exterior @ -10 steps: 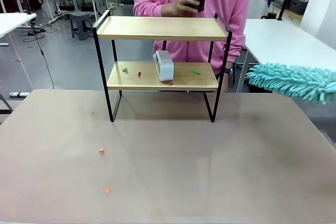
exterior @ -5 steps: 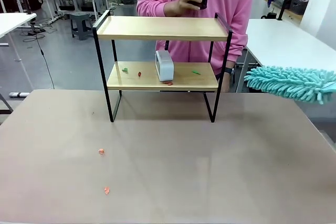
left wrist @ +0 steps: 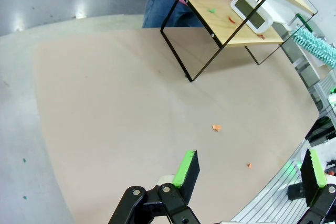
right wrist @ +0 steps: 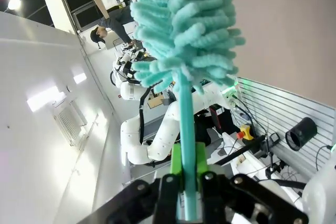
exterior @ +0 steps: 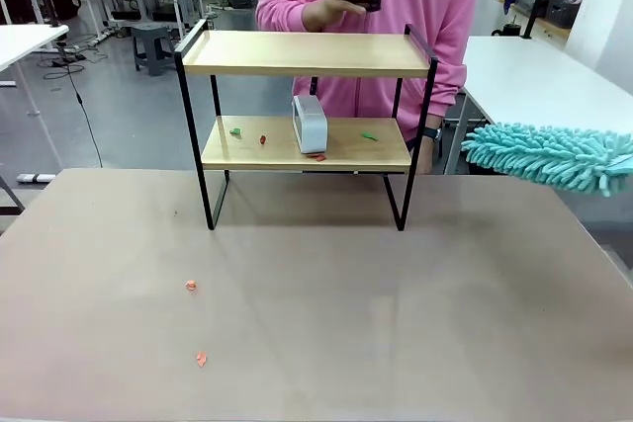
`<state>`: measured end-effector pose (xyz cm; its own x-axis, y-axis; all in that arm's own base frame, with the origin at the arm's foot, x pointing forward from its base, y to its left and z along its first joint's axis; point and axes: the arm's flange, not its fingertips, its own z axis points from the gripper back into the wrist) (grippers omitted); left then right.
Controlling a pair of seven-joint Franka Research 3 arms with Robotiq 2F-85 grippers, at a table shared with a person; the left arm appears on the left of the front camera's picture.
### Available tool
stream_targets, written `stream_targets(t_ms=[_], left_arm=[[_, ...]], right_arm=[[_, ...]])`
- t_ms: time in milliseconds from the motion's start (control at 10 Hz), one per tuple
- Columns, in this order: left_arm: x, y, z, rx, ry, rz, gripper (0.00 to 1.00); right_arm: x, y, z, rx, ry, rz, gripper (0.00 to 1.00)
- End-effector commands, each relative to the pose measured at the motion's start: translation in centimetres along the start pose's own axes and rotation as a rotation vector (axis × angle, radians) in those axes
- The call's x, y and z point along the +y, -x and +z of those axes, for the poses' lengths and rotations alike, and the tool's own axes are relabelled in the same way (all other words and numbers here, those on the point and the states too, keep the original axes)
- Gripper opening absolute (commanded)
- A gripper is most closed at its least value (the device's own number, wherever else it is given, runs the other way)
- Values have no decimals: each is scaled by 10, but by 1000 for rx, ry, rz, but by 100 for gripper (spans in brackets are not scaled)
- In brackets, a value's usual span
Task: Clean the shelf.
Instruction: Clean the remaining tier of the Shelf with the Duster once objects are removed.
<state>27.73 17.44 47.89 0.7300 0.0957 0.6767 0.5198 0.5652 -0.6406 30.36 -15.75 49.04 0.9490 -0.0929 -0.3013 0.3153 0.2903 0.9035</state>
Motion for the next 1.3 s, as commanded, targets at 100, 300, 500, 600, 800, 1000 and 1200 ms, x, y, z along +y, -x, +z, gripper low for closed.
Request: stream_targets(t_ms=[100,300,500,600,800,1000,1200], left_arm=[[-1,-1,-1,-22,14,-22,100],[-1,-1,-1,-22,14,-22,100],[-1,-1,-1,-22,14,-22,100],[-1,-1,-1,-22,14,-22,100],[-1,-1,-1,-22,14,-22,100],[-1,-1,-1,-22,14,-22,100],[-1,-1,-1,-22,14,-22,100]], right_arm=[[-1,4,-3,0,-1,24,12],[-1,4,-3,0,-1,24,12],[-1,4,-3,0,-1,24,12],[-1,4,-3,0,-1,24,12],[-1,4,-3,0,-1,24,12],[-1,4,-3,0,-1,24,12],[-1,4,-3,0,-1,24,12]])
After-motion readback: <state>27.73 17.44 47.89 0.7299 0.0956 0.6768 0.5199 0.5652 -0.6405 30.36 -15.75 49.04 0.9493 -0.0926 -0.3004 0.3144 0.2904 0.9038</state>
